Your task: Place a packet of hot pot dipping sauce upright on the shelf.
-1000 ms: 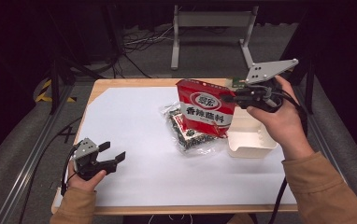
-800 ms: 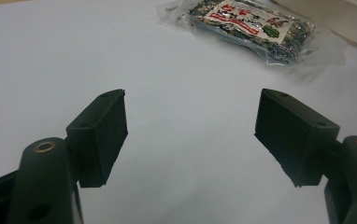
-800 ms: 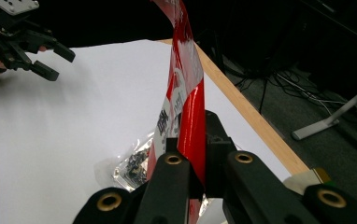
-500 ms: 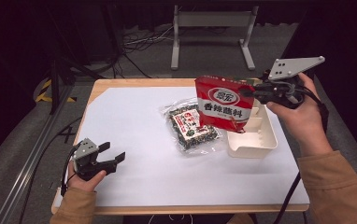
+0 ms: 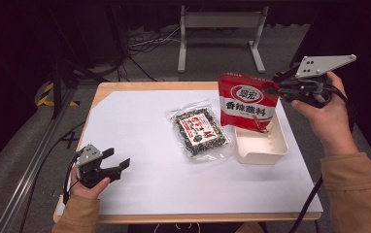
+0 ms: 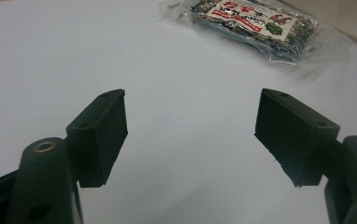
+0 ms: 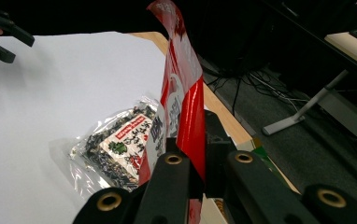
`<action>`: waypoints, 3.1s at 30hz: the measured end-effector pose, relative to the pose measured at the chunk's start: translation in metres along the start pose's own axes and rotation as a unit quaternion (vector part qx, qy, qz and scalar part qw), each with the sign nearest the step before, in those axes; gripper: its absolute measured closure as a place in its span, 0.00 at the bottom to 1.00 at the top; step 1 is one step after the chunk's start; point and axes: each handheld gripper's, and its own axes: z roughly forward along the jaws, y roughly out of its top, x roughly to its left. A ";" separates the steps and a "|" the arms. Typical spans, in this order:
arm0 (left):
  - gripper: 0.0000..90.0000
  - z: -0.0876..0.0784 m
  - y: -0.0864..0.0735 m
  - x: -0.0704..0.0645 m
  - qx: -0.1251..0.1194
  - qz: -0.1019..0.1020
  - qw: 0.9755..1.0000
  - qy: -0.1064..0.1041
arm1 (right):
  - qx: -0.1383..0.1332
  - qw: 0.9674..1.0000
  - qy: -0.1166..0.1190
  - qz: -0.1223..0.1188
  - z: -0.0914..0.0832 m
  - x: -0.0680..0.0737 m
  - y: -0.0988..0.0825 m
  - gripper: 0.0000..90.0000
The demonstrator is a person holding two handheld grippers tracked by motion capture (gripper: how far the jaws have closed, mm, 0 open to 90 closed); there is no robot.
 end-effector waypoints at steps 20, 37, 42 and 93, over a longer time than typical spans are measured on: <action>0.28 -0.007 -0.006 0.000 0.003 -0.002 1.000 0.014 | 0.005 1.000 -0.013 -0.002 -0.004 -0.040 -0.025 0.99; 0.28 -0.016 -0.013 0.001 0.004 -0.012 1.000 0.027 | 0.022 1.000 -0.018 0.006 0.017 -0.064 -0.044 0.99; 0.28 -0.017 -0.015 0.001 0.004 -0.012 1.000 0.028 | 0.027 1.000 -0.015 0.004 0.027 -0.068 -0.047 0.99; 0.28 -0.007 -0.008 0.000 0.006 -0.002 1.000 0.014 | 0.065 0.989 -0.050 0.120 0.052 -0.071 -0.096 0.93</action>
